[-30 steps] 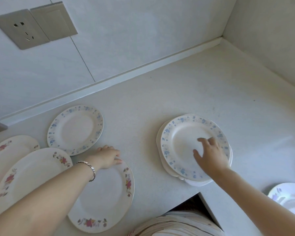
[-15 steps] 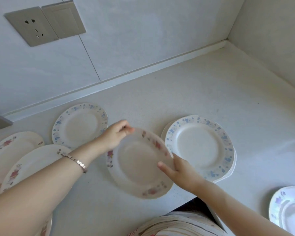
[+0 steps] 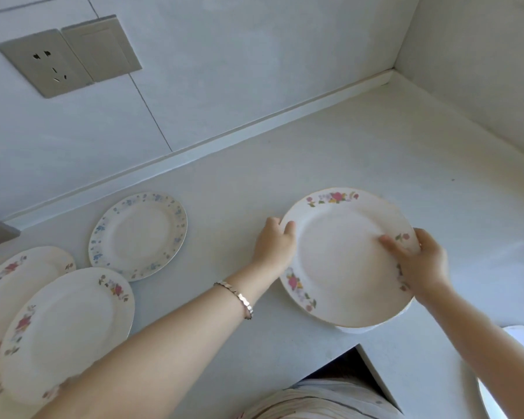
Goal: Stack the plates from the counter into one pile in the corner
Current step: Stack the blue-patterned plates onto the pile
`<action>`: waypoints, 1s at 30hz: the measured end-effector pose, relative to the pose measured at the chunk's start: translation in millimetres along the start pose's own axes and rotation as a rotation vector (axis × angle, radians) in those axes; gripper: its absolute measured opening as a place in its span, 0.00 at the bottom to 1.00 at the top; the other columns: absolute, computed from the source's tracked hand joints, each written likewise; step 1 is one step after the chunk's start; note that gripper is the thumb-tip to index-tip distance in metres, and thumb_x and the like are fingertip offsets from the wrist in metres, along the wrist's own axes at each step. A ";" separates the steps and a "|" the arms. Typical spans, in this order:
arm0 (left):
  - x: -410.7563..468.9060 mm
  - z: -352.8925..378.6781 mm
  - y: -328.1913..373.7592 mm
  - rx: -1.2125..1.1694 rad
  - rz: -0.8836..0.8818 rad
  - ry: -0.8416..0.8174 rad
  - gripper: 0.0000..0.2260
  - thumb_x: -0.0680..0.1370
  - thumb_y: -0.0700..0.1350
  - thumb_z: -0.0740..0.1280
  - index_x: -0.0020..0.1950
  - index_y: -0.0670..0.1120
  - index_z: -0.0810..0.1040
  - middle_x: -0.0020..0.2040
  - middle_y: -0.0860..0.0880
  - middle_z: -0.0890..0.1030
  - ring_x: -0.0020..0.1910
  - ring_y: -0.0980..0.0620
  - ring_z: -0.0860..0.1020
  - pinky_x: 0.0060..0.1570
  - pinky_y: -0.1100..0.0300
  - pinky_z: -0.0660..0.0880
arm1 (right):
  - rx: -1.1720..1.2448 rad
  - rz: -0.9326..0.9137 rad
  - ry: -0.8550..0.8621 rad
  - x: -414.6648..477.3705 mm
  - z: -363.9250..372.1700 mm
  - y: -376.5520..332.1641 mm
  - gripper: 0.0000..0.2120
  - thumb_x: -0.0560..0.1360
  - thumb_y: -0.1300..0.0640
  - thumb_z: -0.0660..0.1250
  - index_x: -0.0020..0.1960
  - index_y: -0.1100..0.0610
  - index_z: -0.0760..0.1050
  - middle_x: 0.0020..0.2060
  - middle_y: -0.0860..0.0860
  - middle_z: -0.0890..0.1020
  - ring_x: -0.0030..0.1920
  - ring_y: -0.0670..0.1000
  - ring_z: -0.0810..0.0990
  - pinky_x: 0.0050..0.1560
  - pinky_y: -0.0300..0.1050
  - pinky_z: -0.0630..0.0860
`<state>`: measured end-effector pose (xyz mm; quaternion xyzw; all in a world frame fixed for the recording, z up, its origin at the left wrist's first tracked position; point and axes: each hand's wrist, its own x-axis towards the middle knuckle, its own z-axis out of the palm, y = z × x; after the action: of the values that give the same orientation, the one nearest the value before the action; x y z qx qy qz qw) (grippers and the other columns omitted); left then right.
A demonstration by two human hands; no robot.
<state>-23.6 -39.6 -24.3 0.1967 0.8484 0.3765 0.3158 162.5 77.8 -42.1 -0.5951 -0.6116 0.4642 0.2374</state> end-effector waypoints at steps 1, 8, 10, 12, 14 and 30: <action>1.6 8.5 -2.1 0.079 0.015 -0.072 0.19 0.80 0.50 0.56 0.63 0.38 0.70 0.61 0.40 0.76 0.61 0.41 0.75 0.54 0.57 0.70 | 0.020 0.051 0.015 3.9 -2.7 8.2 0.13 0.69 0.51 0.73 0.48 0.55 0.74 0.32 0.49 0.75 0.29 0.52 0.72 0.15 0.35 0.68; 1.9 33.4 -13.8 0.364 0.071 -0.192 0.16 0.79 0.46 0.56 0.61 0.38 0.71 0.64 0.39 0.71 0.65 0.41 0.67 0.65 0.53 0.65 | 0.112 0.199 0.107 14.7 -4.0 38.3 0.12 0.71 0.54 0.71 0.47 0.58 0.71 0.39 0.56 0.76 0.34 0.55 0.73 0.32 0.43 0.72; 3.2 34.3 -19.7 0.391 0.048 -0.196 0.16 0.78 0.44 0.57 0.63 0.39 0.71 0.66 0.40 0.66 0.66 0.41 0.63 0.65 0.55 0.63 | 0.090 0.195 0.096 14.8 -0.4 40.1 0.12 0.71 0.54 0.71 0.47 0.59 0.70 0.42 0.58 0.77 0.35 0.55 0.73 0.33 0.45 0.71; 4.1 34.6 -23.8 0.377 0.018 -0.224 0.18 0.78 0.44 0.59 0.67 0.41 0.68 0.68 0.41 0.63 0.67 0.41 0.61 0.66 0.56 0.63 | 0.045 0.180 0.073 13.1 2.9 38.9 0.12 0.72 0.54 0.69 0.48 0.59 0.69 0.42 0.59 0.77 0.32 0.55 0.73 0.31 0.44 0.71; 3.1 36.0 -24.0 0.363 0.025 -0.217 0.21 0.78 0.45 0.60 0.70 0.42 0.66 0.69 0.41 0.62 0.68 0.41 0.61 0.67 0.57 0.62 | -0.033 0.176 0.054 10.0 4.7 36.1 0.12 0.74 0.53 0.67 0.49 0.59 0.68 0.40 0.58 0.76 0.28 0.53 0.72 0.26 0.40 0.67; -0.4 47.5 -54.1 -0.337 -0.200 -0.317 0.30 0.77 0.47 0.62 0.76 0.50 0.52 0.73 0.47 0.66 0.71 0.47 0.67 0.71 0.47 0.64 | -0.485 0.068 0.099 -2.0 12.5 51.9 0.24 0.75 0.44 0.62 0.63 0.60 0.70 0.57 0.59 0.70 0.56 0.61 0.74 0.49 0.48 0.71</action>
<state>4.0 -50.1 -90.0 0.1131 0.7289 0.4439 0.5087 178.6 65.1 -91.5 -0.6768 -0.6725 0.2819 0.1016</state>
